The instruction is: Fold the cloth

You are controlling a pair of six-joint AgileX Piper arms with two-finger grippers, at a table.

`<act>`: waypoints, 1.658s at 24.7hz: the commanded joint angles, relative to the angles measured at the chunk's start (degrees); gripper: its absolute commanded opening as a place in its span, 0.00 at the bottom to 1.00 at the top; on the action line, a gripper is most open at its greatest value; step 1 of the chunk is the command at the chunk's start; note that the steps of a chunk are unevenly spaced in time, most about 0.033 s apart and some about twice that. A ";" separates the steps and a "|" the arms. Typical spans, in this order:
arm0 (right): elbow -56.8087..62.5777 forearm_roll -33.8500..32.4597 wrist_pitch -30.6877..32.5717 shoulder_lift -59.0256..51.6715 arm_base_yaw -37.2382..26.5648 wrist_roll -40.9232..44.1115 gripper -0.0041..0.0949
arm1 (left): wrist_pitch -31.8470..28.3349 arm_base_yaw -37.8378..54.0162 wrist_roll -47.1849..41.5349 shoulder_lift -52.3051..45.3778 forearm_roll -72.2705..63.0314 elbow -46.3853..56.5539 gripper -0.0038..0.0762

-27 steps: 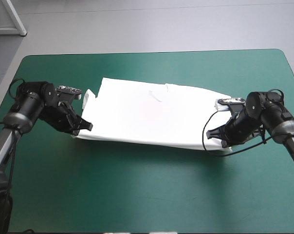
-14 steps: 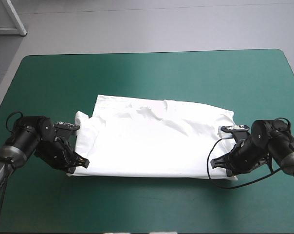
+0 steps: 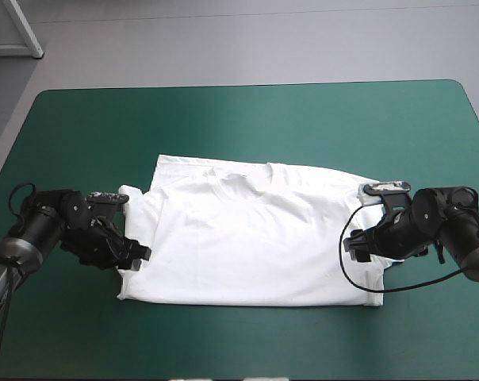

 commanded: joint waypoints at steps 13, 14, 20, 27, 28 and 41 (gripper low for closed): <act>-4.18 -3.95 3.09 -7.09 -0.04 3.22 0.67 | -16.79 5.21 -7.34 10.79 3.65 -15.88 0.60; -4.18 -3.95 2.95 -7.09 -0.04 3.22 0.67 | -18.29 5.21 -7.34 13.12 3.65 -15.88 0.60; -4.18 -2.03 2.73 -7.09 -0.04 3.22 0.67 | -21.14 5.21 -8.19 20.15 3.49 -15.88 0.60; -4.18 -2.03 1.77 -7.09 -0.04 3.22 0.66 | -19.32 5.21 -7.82 23.90 3.38 -15.88 0.57; -4.18 -2.03 1.77 -7.09 -0.04 3.22 0.66 | -19.58 5.21 -7.49 24.00 3.38 -15.88 0.55; -4.18 -2.03 1.41 -7.09 -0.04 3.22 0.59 | -19.59 5.21 -4.72 19.11 4.02 -15.88 0.04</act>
